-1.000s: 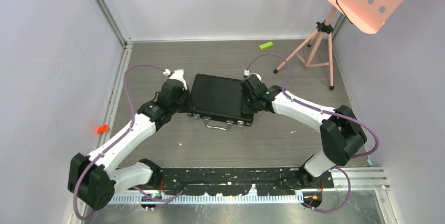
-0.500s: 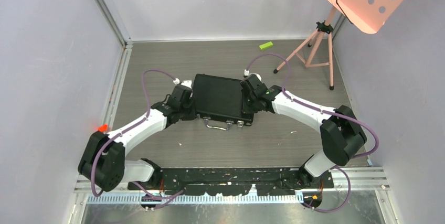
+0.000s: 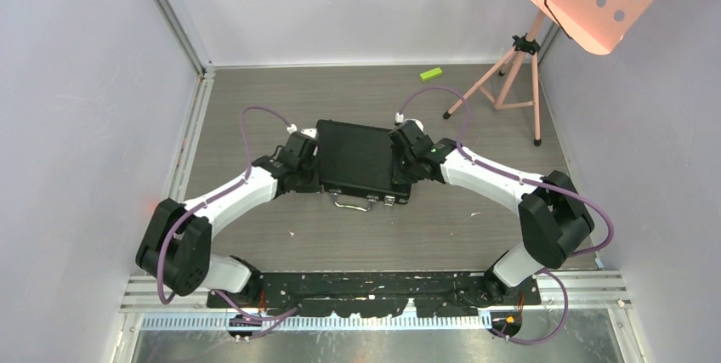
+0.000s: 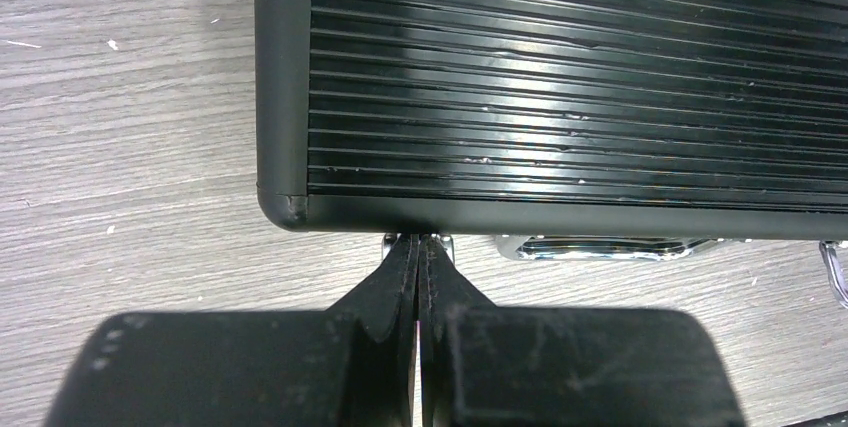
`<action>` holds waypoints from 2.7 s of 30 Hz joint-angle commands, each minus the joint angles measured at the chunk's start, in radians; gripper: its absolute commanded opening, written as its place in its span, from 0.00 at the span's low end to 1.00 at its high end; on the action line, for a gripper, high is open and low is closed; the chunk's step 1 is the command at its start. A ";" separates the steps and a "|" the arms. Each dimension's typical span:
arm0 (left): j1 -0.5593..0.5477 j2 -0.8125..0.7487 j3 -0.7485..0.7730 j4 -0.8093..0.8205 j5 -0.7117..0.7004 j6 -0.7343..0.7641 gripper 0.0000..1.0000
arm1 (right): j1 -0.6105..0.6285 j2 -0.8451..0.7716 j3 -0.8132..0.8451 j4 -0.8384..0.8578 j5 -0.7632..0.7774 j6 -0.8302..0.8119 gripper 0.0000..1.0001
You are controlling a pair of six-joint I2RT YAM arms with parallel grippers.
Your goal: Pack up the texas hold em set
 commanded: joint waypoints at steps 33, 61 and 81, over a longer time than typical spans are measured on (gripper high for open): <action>-0.037 0.171 -0.587 0.884 -0.102 -0.421 0.00 | 0.007 0.018 -0.016 -0.049 -0.018 0.011 0.17; -0.031 0.079 -0.297 0.246 -0.254 -0.342 0.00 | 0.007 -0.015 -0.022 -0.059 -0.012 -0.005 0.17; -0.031 0.160 -0.123 0.123 -0.346 -0.223 0.00 | 0.012 -0.108 -0.028 -0.129 0.026 -0.016 0.18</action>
